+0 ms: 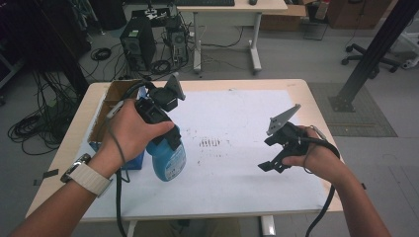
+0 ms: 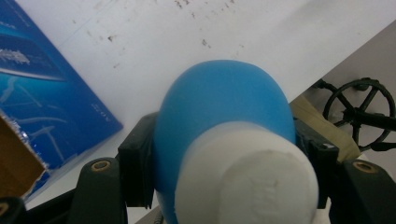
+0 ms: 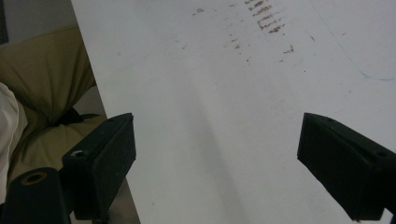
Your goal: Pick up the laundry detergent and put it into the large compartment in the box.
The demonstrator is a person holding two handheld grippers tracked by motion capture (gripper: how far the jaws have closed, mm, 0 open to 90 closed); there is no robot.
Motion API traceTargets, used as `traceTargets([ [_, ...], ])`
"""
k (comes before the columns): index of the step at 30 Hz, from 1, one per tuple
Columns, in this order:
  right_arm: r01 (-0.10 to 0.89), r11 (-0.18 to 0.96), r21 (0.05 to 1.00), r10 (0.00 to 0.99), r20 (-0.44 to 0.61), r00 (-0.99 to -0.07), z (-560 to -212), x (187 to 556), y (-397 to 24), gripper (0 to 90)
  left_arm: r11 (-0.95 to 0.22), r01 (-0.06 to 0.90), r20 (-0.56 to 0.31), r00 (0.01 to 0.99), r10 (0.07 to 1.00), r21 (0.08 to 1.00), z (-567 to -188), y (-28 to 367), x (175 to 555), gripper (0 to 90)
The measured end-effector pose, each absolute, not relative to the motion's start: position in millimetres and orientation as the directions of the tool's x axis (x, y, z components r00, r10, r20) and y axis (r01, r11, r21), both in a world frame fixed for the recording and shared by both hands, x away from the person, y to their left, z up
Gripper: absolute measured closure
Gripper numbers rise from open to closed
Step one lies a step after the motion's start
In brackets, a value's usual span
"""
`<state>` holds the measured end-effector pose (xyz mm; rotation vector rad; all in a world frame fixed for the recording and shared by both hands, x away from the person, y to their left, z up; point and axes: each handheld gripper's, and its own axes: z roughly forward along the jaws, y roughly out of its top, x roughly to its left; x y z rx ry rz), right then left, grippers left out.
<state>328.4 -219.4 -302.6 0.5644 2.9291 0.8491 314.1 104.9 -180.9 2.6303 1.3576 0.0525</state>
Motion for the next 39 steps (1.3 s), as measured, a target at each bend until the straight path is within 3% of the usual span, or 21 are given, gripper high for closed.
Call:
traceTargets([
  [39, 0.312, 0.793, 0.524, 0.34, 0.043, -0.939, -289, 339, -215, 11.8, -0.376, 0.905, -0.059, 0.394, 0.917, 0.2, -115, 140, 349, 37.3],
])
